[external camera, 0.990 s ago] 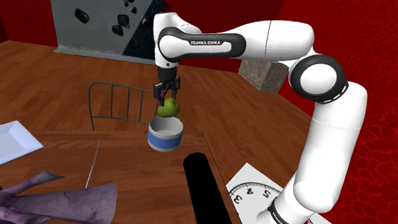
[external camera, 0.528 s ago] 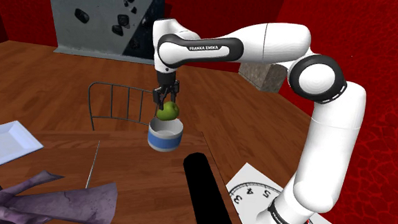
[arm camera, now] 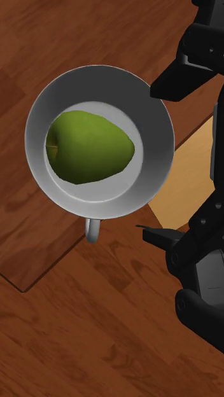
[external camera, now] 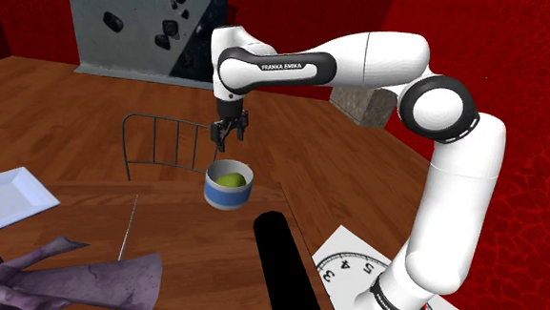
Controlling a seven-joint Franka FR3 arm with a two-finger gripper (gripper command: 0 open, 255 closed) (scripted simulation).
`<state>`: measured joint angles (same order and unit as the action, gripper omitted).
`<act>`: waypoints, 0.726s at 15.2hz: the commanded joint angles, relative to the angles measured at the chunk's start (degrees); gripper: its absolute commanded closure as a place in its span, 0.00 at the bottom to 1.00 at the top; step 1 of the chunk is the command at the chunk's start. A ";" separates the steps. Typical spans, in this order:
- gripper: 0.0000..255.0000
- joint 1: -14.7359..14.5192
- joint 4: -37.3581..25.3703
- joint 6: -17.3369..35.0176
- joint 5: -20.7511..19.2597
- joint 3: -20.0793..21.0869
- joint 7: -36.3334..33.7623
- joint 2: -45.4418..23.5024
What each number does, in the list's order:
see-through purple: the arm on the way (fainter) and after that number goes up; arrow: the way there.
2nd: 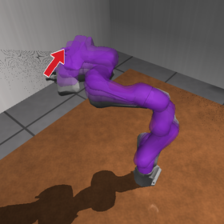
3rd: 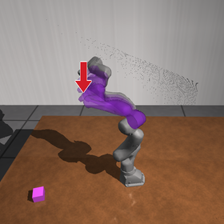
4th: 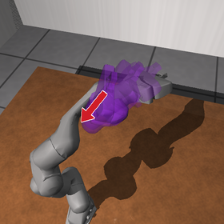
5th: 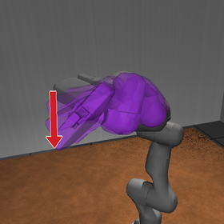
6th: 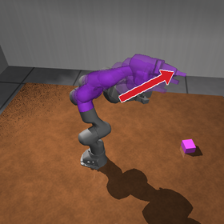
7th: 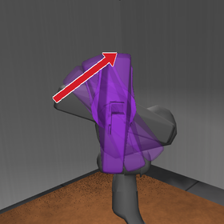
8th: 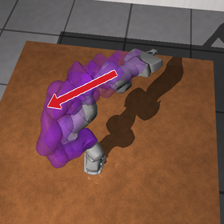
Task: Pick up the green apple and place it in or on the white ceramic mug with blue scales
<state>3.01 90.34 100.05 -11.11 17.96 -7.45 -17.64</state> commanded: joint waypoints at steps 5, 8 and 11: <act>0.00 -0.75 -6.59 -5.99 0.00 0.25 0.20 -0.63; 0.00 -0.99 -8.53 -7.64 -0.06 0.30 0.24 -0.94; 0.00 -0.99 -8.55 -7.64 -0.06 0.30 0.24 -0.95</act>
<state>2.03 81.85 92.48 -11.17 18.26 -7.21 -18.60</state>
